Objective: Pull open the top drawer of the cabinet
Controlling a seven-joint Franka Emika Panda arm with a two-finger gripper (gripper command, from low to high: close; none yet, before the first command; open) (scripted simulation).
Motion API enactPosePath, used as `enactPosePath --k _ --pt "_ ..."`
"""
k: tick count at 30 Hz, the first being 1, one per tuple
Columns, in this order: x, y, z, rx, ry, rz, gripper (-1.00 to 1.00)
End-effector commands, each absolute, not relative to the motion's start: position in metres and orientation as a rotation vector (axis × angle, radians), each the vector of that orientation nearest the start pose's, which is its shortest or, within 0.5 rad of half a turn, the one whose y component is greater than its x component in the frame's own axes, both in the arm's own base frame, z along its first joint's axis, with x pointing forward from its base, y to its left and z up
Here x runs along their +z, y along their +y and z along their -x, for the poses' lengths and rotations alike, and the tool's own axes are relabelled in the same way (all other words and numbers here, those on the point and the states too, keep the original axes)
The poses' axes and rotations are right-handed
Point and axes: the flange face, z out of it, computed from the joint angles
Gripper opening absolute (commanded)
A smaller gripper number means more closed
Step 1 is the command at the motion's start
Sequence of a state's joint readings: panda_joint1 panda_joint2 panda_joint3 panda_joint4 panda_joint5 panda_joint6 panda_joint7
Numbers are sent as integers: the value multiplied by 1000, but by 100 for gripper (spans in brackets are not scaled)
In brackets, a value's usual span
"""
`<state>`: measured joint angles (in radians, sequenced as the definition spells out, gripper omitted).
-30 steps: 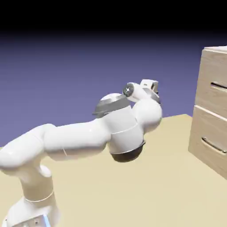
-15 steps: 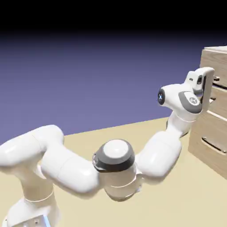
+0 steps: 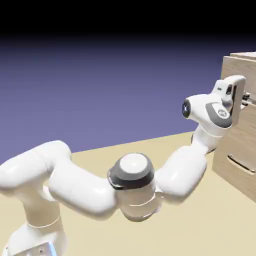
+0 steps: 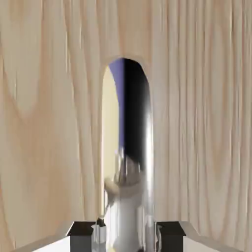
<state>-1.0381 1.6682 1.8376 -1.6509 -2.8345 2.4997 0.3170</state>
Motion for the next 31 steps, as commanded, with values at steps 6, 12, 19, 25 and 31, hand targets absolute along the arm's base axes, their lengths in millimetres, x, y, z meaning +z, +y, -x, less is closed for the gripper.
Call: enactPosePath --k 6,12,19,25,31 --pt "461 -16 -643 1761 730 -1760 -100" --pt "461 -16 -588 1761 730 -1760 -100" --pt "461 -16 -515 1761 730 -1760 -100" --pt "461 -16 -447 1760 730 -1760 -100" --pt "461 -17 -406 1762 729 -1760 100"
